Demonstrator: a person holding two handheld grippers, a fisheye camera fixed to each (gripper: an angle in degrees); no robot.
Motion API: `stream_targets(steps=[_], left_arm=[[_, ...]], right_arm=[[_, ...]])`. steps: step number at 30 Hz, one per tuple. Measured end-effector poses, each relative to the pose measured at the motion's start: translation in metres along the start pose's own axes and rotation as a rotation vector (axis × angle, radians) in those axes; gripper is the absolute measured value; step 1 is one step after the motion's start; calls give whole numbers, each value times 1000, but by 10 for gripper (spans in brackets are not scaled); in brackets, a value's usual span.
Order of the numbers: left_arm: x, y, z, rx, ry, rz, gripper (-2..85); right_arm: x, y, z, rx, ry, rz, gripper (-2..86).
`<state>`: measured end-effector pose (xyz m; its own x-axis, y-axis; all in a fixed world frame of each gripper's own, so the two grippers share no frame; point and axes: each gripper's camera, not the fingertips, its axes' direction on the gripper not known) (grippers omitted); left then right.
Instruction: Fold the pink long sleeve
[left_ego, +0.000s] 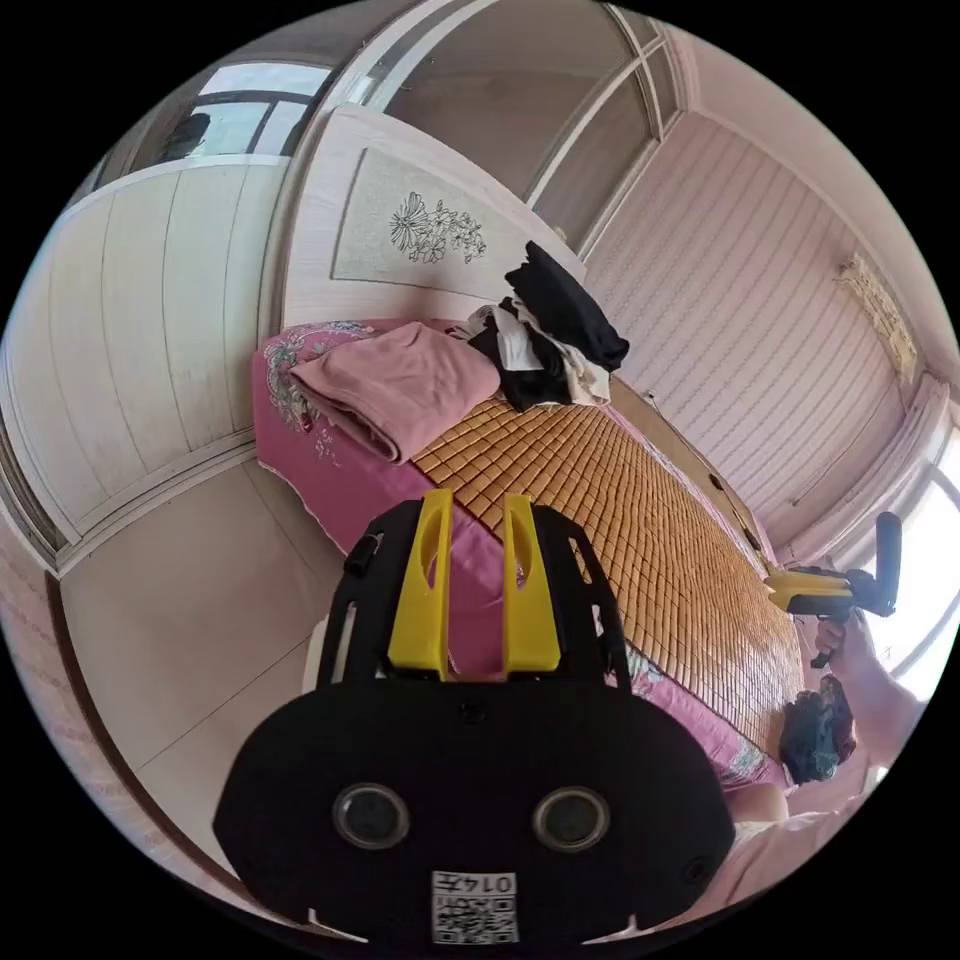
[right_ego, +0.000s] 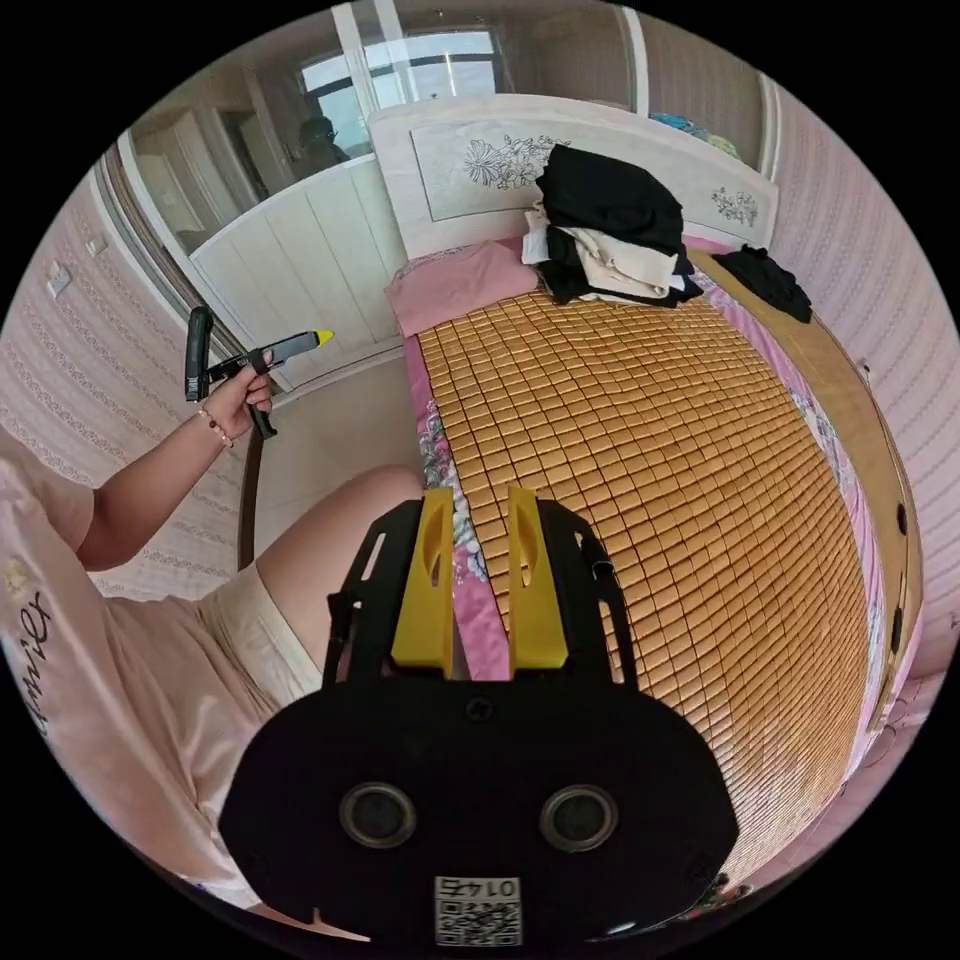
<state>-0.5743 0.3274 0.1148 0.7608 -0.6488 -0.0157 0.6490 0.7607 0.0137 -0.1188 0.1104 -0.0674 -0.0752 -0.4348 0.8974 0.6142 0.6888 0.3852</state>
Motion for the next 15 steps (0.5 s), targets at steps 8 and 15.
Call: stream_targets(steps=[8,15], left_arm=[[-70,-97,83,20,-25,-170,130],[-76,-137,130,-154,6,-176,55]], right_arm=[[-17,-174,155,-155,-58,-165,128],[-14,-233,224,-177,-40,-205,133]])
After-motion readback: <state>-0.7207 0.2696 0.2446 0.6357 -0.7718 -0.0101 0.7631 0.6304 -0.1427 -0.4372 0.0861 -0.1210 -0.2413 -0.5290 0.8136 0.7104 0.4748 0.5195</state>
